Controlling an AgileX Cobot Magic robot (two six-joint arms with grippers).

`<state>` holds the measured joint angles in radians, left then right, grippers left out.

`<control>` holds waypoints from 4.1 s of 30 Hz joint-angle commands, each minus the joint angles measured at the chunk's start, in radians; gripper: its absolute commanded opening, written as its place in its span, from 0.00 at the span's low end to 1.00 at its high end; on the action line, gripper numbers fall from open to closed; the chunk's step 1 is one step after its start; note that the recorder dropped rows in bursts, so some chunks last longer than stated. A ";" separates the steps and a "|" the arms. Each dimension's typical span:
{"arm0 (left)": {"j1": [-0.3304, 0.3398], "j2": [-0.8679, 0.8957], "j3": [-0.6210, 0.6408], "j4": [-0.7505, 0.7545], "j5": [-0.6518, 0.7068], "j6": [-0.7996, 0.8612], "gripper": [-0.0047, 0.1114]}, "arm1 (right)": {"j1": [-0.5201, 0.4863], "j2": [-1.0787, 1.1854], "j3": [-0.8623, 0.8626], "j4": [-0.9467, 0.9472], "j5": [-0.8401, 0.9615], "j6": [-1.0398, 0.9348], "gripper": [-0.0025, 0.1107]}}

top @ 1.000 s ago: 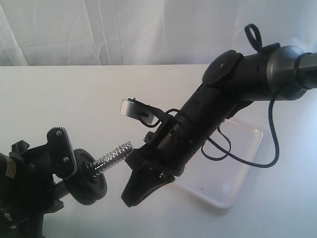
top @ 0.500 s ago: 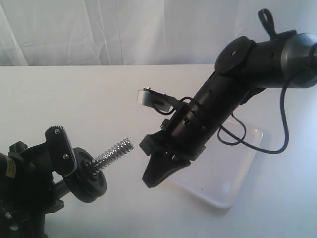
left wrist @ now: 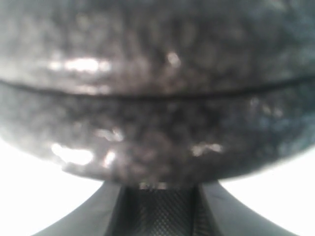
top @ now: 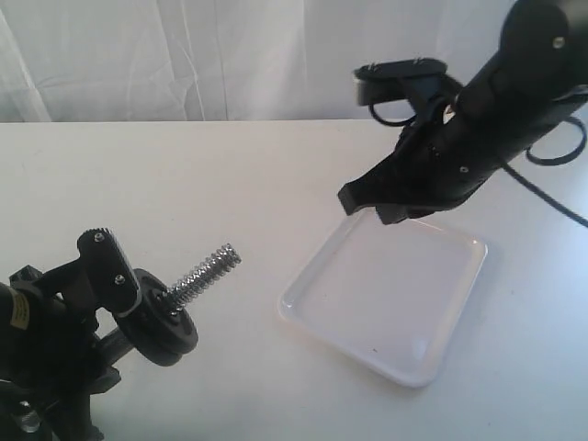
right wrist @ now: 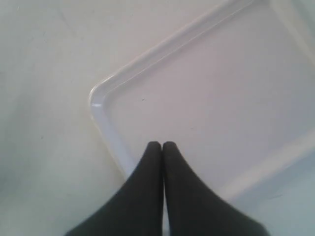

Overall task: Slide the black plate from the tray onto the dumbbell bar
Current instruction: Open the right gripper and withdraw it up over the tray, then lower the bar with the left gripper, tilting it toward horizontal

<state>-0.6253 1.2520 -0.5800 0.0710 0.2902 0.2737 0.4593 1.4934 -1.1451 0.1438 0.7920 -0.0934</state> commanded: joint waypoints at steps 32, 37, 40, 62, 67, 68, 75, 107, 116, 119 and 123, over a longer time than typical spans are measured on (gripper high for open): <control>-0.004 0.138 -0.038 -0.009 -0.285 -0.107 0.04 | -0.012 -0.101 0.052 -0.063 -0.056 0.057 0.02; -0.004 0.182 -0.038 -0.009 -0.298 -0.107 0.04 | -0.012 -0.101 0.052 -0.063 -0.056 0.057 0.02; -0.004 0.195 -0.038 -0.009 -0.298 -0.107 0.04 | -0.012 -0.101 0.052 -0.063 -0.056 0.057 0.02; -0.004 0.195 -0.038 -0.009 -0.221 -0.102 0.43 | -0.012 -0.101 0.052 -0.063 -0.056 0.057 0.02; -0.004 0.197 -0.038 -0.009 -0.198 -0.102 0.43 | -0.012 -0.101 0.052 -0.063 -0.056 0.057 0.02; -0.004 0.199 -0.038 -0.009 -0.192 -0.102 0.43 | -0.012 -0.101 0.052 -0.063 -0.056 0.057 0.02; -0.003 0.228 -0.038 -0.009 -0.161 -0.102 0.43 | -0.012 -0.101 0.052 -0.063 -0.056 0.057 0.02; -0.003 0.228 -0.038 -0.003 -0.030 -0.103 0.12 | -0.012 -0.101 0.052 -0.063 -0.058 0.057 0.02; -0.003 0.226 -0.128 -0.003 0.066 -0.103 0.04 | -0.012 -0.101 0.052 -0.063 -0.056 0.057 0.02; -0.003 0.226 -0.152 -0.003 0.078 -0.103 0.04 | -0.012 -0.101 0.052 -0.063 -0.056 0.057 0.02; -0.003 0.226 -0.170 -0.003 0.039 -0.103 0.04 | -0.012 -0.101 0.052 -0.063 -0.056 0.057 0.02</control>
<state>-0.6231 1.5064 -0.7197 0.0757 0.3797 0.1707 0.4528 1.4004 -1.0956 0.0888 0.7450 -0.0407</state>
